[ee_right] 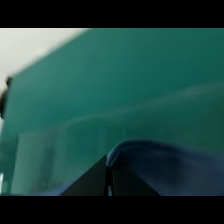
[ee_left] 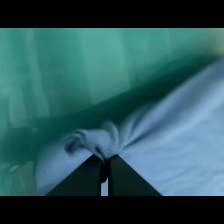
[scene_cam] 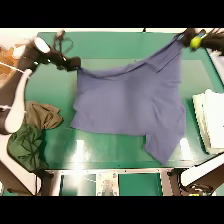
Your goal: Fold the shirts.
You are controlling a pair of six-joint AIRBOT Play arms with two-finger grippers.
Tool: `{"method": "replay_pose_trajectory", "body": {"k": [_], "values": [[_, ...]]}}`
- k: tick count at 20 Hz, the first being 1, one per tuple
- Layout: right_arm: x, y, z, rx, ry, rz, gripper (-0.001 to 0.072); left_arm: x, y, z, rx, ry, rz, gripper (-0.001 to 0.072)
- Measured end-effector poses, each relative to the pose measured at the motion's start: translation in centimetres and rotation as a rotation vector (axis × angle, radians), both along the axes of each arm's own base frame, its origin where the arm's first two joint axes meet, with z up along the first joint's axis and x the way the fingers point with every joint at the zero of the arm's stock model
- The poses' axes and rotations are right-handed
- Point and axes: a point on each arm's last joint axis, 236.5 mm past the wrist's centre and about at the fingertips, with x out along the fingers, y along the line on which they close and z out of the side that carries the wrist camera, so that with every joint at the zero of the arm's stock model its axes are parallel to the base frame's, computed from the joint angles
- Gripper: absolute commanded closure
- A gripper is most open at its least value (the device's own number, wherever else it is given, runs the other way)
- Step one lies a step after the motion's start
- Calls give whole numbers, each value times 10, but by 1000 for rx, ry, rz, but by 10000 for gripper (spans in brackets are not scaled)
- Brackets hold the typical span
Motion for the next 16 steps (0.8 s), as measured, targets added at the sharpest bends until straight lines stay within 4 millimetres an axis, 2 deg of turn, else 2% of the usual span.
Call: {"method": "replay_pose_trajectory", "body": {"k": [1, 2, 3, 4, 5, 7, 9, 11, 14, 16], "values": [[4, 2, -23, 16, 44, -2, 419, 6, 0, -12, 2, 0, 9, 363], [6, 2, -36, 24, 67, -3, 313, 11, 0, -19, -1, -6, 18, 17], [6, 1, -47, 35, 92, -6, 316, 17, 2, -19, -5, -17, 27, 50], [4, -4, -55, 45, 122, -7, 416, 23, 8, -14, -10, -29, 40, 193], [1, -15, -56, 49, 133, -15, 500, 27, 19, -8, -12, -29, 54, 193], [-13, -40, -51, 55, 159, -20, 500, 25, 46, 10, -27, 2, 76, 194], [-38, -61, -47, 38, 208, 3, 502, 8, 76, 26, -49, 64, 102, 194], [-68, -83, -49, 2, 263, 7, 502, -20, 104, 35, -60, 147, 123, 194], [-119, -92, -53, -23, 325, 23, 503, -80, 114, 33, -89, 291, 123, 195], [-155, -98, -63, -39, 356, -9, 503, -124, 114, 23, -102, 369, 147, 195]]}}
